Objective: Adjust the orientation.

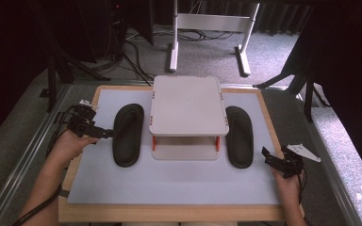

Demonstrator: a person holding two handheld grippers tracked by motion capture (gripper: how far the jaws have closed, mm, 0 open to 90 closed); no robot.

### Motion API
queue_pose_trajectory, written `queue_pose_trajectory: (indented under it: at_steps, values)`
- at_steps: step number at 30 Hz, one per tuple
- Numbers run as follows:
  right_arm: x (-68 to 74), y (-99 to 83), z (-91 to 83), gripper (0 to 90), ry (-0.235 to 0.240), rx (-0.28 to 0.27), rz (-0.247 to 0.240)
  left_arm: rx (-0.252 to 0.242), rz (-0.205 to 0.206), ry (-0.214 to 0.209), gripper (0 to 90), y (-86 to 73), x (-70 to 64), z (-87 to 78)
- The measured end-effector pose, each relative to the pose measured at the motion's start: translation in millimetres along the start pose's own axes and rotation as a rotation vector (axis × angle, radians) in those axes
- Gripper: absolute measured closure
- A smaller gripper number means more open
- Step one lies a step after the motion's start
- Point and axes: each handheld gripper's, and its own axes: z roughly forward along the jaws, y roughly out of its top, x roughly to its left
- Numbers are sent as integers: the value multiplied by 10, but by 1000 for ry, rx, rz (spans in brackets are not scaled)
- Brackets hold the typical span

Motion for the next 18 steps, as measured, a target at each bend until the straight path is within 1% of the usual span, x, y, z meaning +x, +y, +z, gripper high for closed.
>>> queue_pose_trajectory:
  at_steps: [1, 2, 4, 6, 7, 9, 10, 12, 13, 15, 18]
  values:
    - [0, 0, 0, 139, 0, 0, 0, 22, 9, -6, 63, 30, -10, 31]
    - [1, 0, 1, 139, -1, 1, -2, 41, 17, 4, 63, 60, -20, 60]
    - [1, 0, 1, 139, 0, 1, -2, 79, 19, 1, 63, 121, -31, 114]
    - [1, 0, 0, 139, 1, 0, -2, 117, 16, -12, 65, 176, -41, 171]
    - [-2, 0, -1, 142, 3, 0, 0, 134, 21, 1, 71, 202, -51, 200]
    - [-4, 0, -1, 141, 4, 1, 2, 166, 26, -3, 84, 244, -58, 260]
    - [-6, -1, -3, 142, 5, -1, 4, 189, 29, 1, 108, 280, -61, 319]
    - [-6, -1, -3, 142, 7, 0, 3, 195, 26, 9, 137, 299, -66, 346]
    - [-6, -1, -3, 142, 7, 0, 3, 195, 21, -4, 137, 316, -63, 372]
    - [-6, -1, -3, 144, 8, 0, 2, 198, 20, 2, 166, 352, -67, 425]
    - [-6, -1, -3, 144, 9, -1, 2, 213, 19, 3, 185, 394, -53, 519]
